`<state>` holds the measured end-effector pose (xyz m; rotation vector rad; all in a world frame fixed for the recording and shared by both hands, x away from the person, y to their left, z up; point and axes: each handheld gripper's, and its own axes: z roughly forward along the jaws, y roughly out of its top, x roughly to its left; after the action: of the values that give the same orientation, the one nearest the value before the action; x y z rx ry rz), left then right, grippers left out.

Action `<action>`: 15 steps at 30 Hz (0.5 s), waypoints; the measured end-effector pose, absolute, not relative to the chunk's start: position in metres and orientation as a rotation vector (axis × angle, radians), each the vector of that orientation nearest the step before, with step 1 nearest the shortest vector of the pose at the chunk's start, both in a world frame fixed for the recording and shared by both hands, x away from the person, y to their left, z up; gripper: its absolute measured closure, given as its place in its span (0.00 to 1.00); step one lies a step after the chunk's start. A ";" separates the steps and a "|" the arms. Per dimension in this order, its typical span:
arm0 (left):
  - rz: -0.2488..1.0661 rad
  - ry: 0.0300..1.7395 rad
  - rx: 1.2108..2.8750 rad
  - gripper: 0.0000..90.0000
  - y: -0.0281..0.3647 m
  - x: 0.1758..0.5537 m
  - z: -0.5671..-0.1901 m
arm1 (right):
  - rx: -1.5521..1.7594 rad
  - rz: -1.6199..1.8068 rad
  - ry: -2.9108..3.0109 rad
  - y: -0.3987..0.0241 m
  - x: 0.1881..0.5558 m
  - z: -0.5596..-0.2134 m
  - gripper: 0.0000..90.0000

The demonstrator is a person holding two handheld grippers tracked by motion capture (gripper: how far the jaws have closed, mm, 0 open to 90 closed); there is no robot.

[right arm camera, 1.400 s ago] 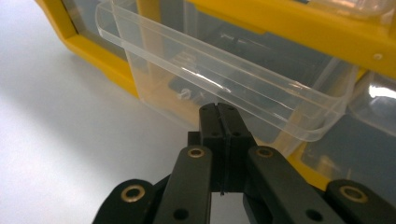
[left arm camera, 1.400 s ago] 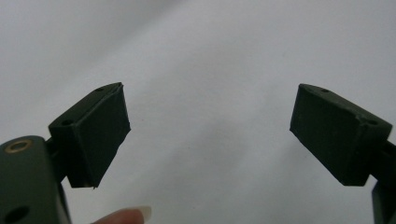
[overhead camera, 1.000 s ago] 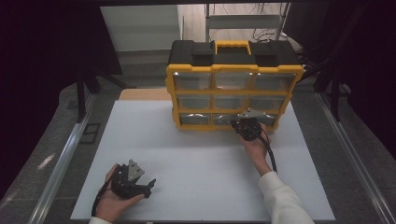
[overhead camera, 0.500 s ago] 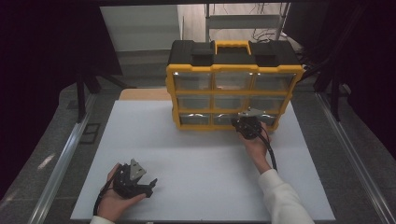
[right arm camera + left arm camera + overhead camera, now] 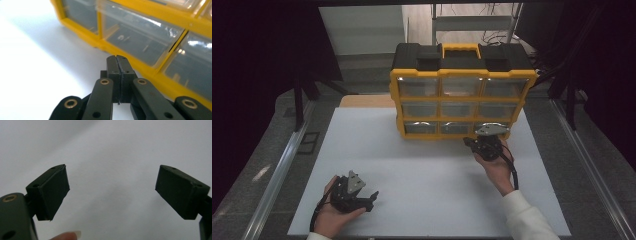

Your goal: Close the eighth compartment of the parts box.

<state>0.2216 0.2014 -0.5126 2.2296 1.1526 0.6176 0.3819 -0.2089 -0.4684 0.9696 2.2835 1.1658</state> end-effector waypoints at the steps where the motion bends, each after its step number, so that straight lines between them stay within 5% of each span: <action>1: 0.618 1.152 2.227 0.13 0.201 0.222 -0.512 | 0.976 1.188 2.288 -0.211 0.376 -0.468 0.97; 4: 0.619 1.149 2.224 0.13 0.201 0.222 -0.512 | 0.958 1.250 2.299 -0.218 0.366 -0.467 0.86; 5: 0.618 1.144 2.225 0.13 0.201 0.223 -0.512 | 0.937 1.302 2.321 -0.222 0.357 -0.465 0.65; 7: 0.618 1.142 2.225 0.13 0.201 0.223 -0.512 | 0.930 1.309 2.337 -0.225 0.347 -0.463 0.53; 15: 0.619 1.139 2.220 0.13 0.202 0.225 -0.512 | 0.945 1.274 2.379 -0.249 0.319 -0.466 0.37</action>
<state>0.2249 0.2015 -0.5120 2.2196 1.1391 0.6193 0.3191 -0.2491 -0.4663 0.9453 2.3792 1.2737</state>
